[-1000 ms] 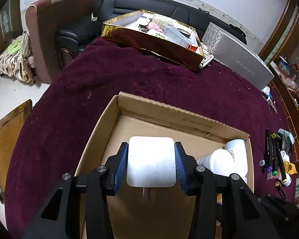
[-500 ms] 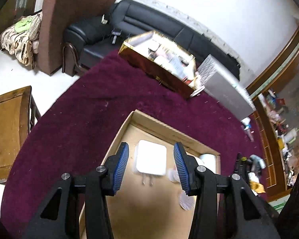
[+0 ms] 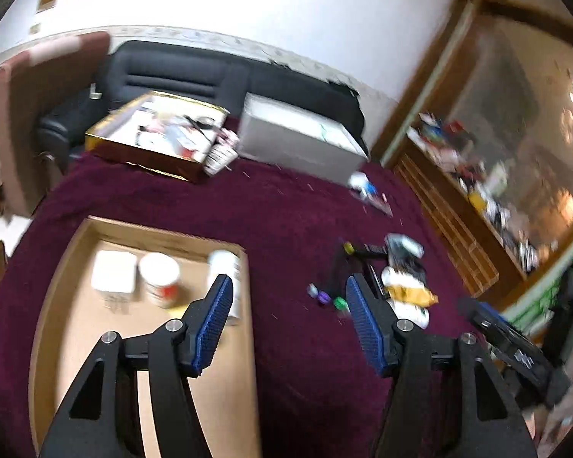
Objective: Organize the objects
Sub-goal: 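Move both tools back to the marker pile, then grasp a black purple-capped marker with the left tool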
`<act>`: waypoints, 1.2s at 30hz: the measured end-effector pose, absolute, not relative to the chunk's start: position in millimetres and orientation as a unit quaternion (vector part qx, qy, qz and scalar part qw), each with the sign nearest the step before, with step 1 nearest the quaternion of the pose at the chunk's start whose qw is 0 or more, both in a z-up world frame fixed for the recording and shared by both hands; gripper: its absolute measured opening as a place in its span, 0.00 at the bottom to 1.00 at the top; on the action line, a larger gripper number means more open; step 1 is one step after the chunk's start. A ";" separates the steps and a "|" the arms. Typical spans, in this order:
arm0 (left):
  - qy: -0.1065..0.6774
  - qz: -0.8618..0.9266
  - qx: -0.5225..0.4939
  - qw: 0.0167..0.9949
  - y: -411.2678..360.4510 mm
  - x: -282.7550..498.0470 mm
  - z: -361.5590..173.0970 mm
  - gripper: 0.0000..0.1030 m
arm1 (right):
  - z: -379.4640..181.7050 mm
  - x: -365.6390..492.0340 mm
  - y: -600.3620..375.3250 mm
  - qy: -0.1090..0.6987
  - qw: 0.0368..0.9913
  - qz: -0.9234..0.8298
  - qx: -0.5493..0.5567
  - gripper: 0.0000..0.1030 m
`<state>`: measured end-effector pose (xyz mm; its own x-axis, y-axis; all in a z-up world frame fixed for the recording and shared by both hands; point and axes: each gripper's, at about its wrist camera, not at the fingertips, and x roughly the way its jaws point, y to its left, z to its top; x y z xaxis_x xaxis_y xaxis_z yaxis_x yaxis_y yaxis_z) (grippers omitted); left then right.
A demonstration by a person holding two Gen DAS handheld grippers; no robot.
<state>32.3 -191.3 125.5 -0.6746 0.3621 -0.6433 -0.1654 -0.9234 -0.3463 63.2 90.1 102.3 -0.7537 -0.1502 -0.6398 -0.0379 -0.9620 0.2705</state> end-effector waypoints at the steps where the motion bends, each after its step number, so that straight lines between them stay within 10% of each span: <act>1: -0.120 0.903 -0.384 0.150 -179.6 31.1 121.3 0.54 | 89.1 61.2 102.5 -0.157 0.025 -0.918 0.363 1.00; 36: 0.050 0.861 -0.495 0.108 -44.1 -104.4 7.4 0.50 | 21.4 32.5 186.2 -0.219 0.027 -0.904 0.366 1.00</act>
<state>-104.4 -44.1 7.4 -0.4874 0.1360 -0.8625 -0.2344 -0.9719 -0.0208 32.5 186.2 21.4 -0.7302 -0.2099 -0.6502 -0.1115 -0.9023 0.4165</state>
